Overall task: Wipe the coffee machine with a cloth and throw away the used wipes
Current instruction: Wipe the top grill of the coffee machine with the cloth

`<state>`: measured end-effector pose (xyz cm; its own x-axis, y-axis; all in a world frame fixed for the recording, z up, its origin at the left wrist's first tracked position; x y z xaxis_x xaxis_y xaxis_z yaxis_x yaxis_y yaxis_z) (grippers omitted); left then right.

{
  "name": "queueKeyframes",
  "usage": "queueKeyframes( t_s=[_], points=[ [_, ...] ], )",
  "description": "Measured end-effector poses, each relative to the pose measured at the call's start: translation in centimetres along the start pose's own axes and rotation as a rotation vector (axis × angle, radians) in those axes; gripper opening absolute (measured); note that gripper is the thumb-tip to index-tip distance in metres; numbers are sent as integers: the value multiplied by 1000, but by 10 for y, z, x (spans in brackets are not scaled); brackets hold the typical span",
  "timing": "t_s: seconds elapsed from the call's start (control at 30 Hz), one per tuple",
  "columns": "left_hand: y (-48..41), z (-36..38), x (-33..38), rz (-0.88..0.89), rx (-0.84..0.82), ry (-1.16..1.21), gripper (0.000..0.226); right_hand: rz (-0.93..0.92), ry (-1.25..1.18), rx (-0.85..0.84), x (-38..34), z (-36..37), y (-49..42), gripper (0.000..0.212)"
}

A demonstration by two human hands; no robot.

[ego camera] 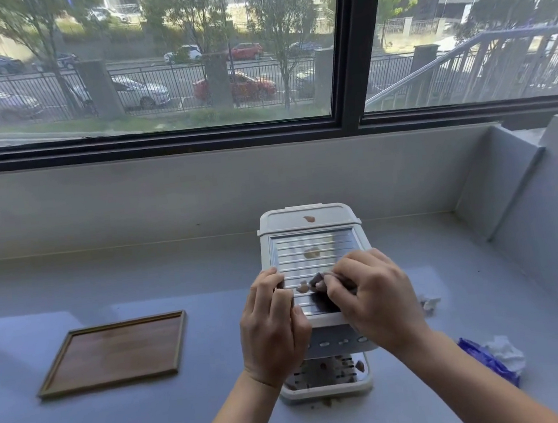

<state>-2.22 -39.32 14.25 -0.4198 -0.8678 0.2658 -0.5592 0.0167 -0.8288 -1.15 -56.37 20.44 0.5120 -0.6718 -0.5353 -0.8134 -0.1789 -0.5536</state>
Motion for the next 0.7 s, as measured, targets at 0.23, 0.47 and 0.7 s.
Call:
queueKeyframes(
  t_s=[0.23,0.47,0.7],
  points=[
    [1,-1,1,-16,-7,18,25,-234,-17,-222,-12,0,-4,19],
    [0,0,1,-55,-38,27,15,-122,-84,-75,18,-24,0,5],
    [5,-1,-2,-33,-27,33,11,-324,-40,-207,8,-12,21,16]
  ],
)
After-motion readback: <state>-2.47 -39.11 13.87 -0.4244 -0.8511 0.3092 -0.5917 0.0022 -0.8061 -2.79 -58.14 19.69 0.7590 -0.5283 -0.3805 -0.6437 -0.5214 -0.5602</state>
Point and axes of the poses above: each hand's wrist, its own y-axis away from the middle knuckle, its own z-axis out of the palm, x = y × z, the point moved 2 cm from there along -y, towards the middle knuckle, and after that the axes turned 11 degrees about -y, right-handed, at the moved point
